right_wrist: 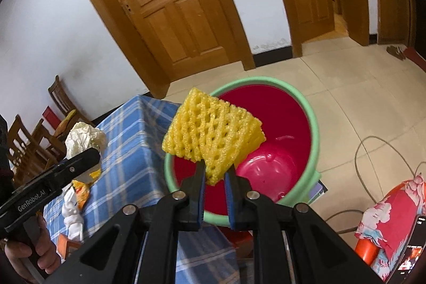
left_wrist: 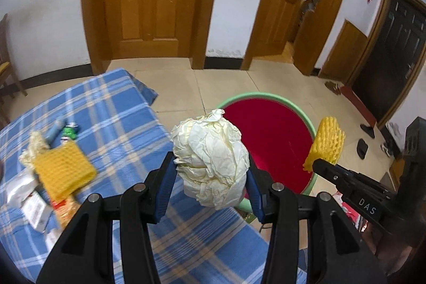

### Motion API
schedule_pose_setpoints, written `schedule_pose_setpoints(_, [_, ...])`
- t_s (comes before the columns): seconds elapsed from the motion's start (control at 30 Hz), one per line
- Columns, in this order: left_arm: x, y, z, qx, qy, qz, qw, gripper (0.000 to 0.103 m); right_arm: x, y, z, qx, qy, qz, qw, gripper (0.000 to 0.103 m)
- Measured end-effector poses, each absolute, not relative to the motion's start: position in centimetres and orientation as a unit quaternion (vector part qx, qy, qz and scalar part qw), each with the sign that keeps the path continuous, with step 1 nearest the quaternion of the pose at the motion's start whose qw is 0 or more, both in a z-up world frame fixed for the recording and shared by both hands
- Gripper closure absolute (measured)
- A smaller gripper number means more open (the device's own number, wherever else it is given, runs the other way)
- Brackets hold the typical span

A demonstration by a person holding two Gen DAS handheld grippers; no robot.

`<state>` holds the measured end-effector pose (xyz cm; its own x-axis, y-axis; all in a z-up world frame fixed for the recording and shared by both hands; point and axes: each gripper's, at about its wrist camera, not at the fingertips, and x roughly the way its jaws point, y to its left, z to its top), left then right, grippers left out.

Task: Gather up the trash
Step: 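Carry the white paper and yellow foam net over the red bucket with both tools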

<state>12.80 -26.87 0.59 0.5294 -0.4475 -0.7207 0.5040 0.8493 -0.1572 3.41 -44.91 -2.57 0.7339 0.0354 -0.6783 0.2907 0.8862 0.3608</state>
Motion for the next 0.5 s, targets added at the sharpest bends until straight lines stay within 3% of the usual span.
schedule_pose_setpoints(0.5, [13.5, -31.8, -4.1, 0.089, 0.435, -0.295, 0.846, 0.052, 4.1, -46.9, -5.2, 0.26, 0.383, -0.085, 0.882, 0.086])
